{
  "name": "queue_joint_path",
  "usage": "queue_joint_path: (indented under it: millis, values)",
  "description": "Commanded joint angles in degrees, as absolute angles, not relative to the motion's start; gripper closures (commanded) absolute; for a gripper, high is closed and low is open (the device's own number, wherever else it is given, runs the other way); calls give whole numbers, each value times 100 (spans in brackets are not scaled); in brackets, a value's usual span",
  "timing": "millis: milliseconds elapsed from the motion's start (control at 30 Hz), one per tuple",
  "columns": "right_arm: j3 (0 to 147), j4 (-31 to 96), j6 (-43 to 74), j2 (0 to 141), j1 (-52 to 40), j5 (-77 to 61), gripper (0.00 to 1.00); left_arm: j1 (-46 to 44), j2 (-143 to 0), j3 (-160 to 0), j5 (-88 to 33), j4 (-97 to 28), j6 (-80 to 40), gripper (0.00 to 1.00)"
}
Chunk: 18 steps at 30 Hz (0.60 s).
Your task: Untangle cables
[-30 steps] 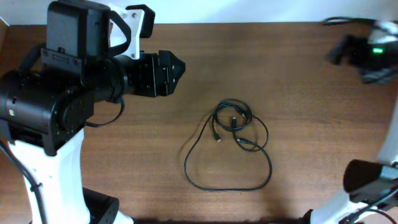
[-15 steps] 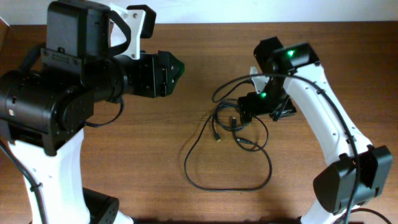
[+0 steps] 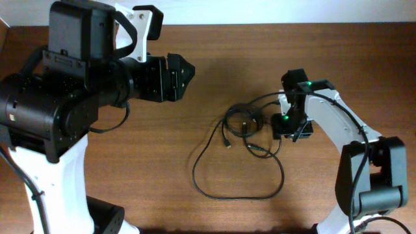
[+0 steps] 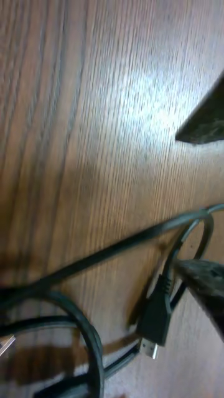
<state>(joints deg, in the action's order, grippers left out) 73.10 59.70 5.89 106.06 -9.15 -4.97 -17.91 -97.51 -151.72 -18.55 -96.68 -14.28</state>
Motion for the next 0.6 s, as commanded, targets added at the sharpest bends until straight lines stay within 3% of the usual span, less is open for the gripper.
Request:
queue_joint_path:
  millis: [0,33,167,200,233,333,433,467,500,567]
  values:
    - [7255,5975,532,10580,-836,-775,47,-1782,-9738,-15187,-1817,-9671,-1337,21]
    - [7203,5951,534,10584,-862,-884,54,-1782,-9738,-15187,-1817,-9671,-1337,21]
    - [7122,5983,532,10624,-871,-956,61,-1782,-9738,-15185,-1817,-9671,-1337,21]
    - [7087,5953,534,10624,-873,-1057,70,-1782,-9738,-15187,-1817,-9671,-1337,21]
    - [7050,5948,534,10626,-873,-1079,96,-1782,-9738,-15187,-1820,-9671,-1337,21]
    - [6838,5813,534,10626,-873,-1103,94,-1782,-9738,-15185,-1817,-9671,-1337,21]
    - [6663,5640,534,10628,-873,-1356,64,-1782,-9738,-15185,-1817,-9671,-1337,21]
    - [6663,5612,534,10628,-897,-1354,88,-1782,-9738,-15187,-1817,-9671,-1337,21]
    - [6663,5575,534,10628,-906,-1358,96,-1782,-9738,-15187,-1820,-9671,-1337,21]
    - [6663,5498,532,10626,-904,-1697,96,-1782,-9738,-15187,-1817,-9671,-1337,21]
